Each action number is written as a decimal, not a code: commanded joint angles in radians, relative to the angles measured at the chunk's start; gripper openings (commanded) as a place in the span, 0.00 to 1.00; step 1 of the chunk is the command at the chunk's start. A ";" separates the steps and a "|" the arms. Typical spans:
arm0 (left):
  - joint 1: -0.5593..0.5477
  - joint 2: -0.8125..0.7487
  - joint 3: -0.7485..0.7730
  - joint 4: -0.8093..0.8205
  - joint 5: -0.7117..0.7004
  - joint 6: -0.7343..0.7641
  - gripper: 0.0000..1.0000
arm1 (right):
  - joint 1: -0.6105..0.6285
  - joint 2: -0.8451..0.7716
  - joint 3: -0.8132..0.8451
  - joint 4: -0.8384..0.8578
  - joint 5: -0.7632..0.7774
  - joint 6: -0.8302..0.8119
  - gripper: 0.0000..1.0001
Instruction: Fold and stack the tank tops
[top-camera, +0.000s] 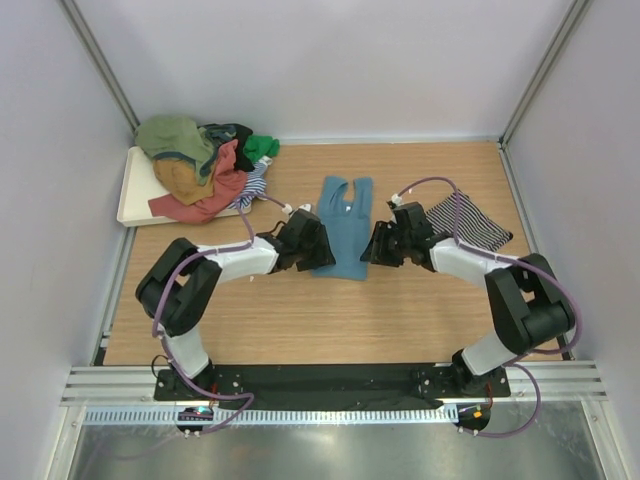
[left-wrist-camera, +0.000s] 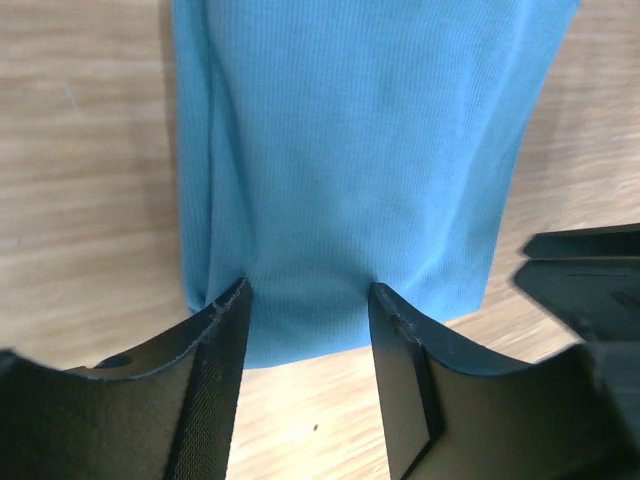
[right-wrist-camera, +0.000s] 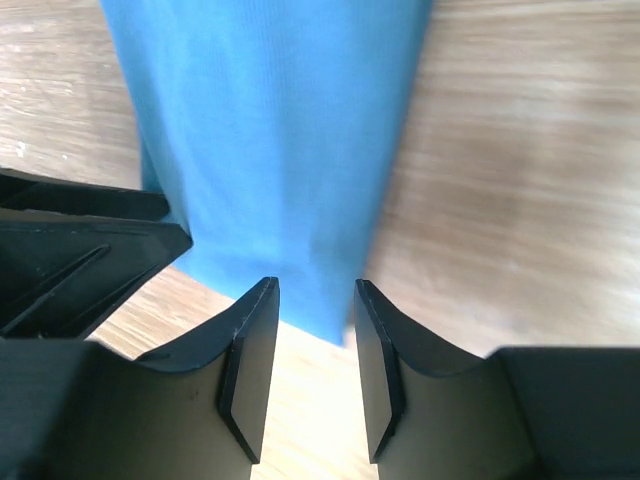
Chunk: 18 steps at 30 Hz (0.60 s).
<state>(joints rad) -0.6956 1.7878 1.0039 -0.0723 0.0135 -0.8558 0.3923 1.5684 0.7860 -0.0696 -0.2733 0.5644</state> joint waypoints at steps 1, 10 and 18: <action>-0.030 -0.059 -0.019 -0.069 -0.095 0.009 0.55 | 0.003 -0.103 -0.011 -0.084 0.124 -0.041 0.43; -0.059 -0.128 -0.034 -0.096 -0.136 0.000 0.70 | 0.028 -0.081 -0.013 -0.102 0.114 -0.041 0.48; -0.056 -0.330 -0.163 -0.040 -0.107 -0.009 0.75 | 0.102 -0.048 -0.039 -0.027 0.082 0.003 0.50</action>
<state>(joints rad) -0.7513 1.5368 0.8673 -0.1394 -0.0784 -0.8608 0.4782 1.5139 0.7517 -0.1589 -0.1795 0.5377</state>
